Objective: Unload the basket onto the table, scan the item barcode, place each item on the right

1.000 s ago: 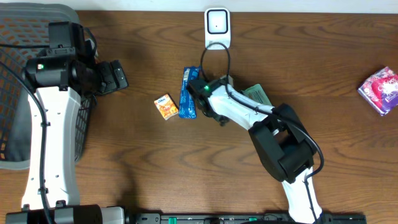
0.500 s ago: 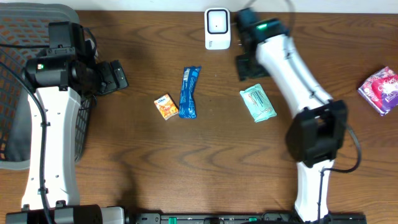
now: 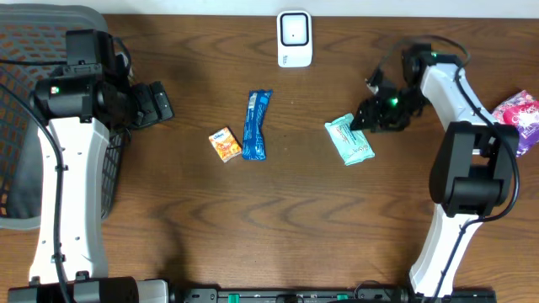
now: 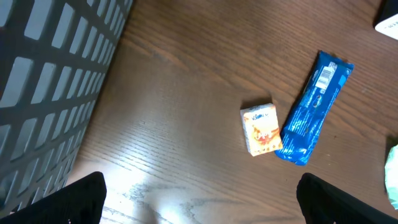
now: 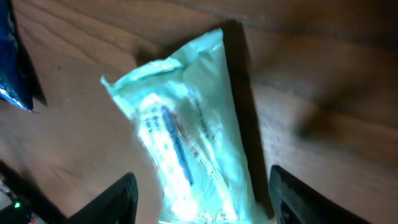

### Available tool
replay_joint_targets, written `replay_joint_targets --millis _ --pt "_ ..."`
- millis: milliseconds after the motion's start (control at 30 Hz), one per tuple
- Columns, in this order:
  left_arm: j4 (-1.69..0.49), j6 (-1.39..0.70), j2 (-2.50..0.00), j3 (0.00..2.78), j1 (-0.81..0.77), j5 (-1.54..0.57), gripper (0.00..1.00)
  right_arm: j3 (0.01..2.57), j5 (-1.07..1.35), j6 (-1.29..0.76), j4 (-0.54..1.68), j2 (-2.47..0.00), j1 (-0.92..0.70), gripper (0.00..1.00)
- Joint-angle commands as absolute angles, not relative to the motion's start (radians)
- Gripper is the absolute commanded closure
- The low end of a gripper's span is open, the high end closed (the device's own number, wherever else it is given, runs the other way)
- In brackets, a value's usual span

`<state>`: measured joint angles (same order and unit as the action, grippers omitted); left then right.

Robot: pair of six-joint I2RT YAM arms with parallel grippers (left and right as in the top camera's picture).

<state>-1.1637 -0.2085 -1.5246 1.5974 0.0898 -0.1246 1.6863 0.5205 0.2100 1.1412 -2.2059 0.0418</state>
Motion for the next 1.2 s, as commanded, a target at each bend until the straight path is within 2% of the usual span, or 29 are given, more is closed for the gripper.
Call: replay_joint_targets --millis 0,100,133,233,400,567,700,733,1000,1167 --pt "-1.166 -0.203 -1.524 1.599 0.093 -0.115 0.02 1.593 0.628 0.270 1.076 -2.211 0.042 0.34" --pt "-1.166 -0.203 -1.524 1.599 0.093 -0.115 0.02 1.520 0.648 0.266 1.013 -2.211 0.039 0.34" --pt "-1.166 -0.203 -1.524 1.599 0.093 -0.115 0.02 1.496 0.659 0.261 0.996 -2.211 0.038 0.40" --pt "-1.166 -0.203 -1.524 1.599 0.093 -0.115 0.02 1.448 0.684 0.235 0.958 -2.211 0.030 0.58" --pt "-1.166 -0.203 -1.524 1.599 0.093 -0.115 0.02 1.426 0.738 0.168 0.936 -2.210 0.001 0.99" --pt "-1.166 -0.203 -1.524 1.599 0.093 -0.115 0.02 1.428 0.852 0.080 0.911 -2.210 -0.016 0.99" --pt "-1.166 -0.203 -1.524 1.599 0.093 -0.115 0.02 1.458 0.954 -0.179 0.902 -2.205 -0.017 0.99" --pt "-1.166 -0.203 -1.524 1.599 0.093 -0.115 0.02 1.470 1.040 -0.265 0.901 -2.199 -0.014 0.99" --pt "-1.166 -0.203 -1.524 1.599 0.093 -0.115 0.02 1.513 1.314 -0.668 0.902 -2.197 -0.011 0.99" --pt "-1.166 -0.203 -1.524 1.599 0.093 -0.115 0.02 1.513 1.449 -0.772 0.846 -2.197 -0.004 0.99"
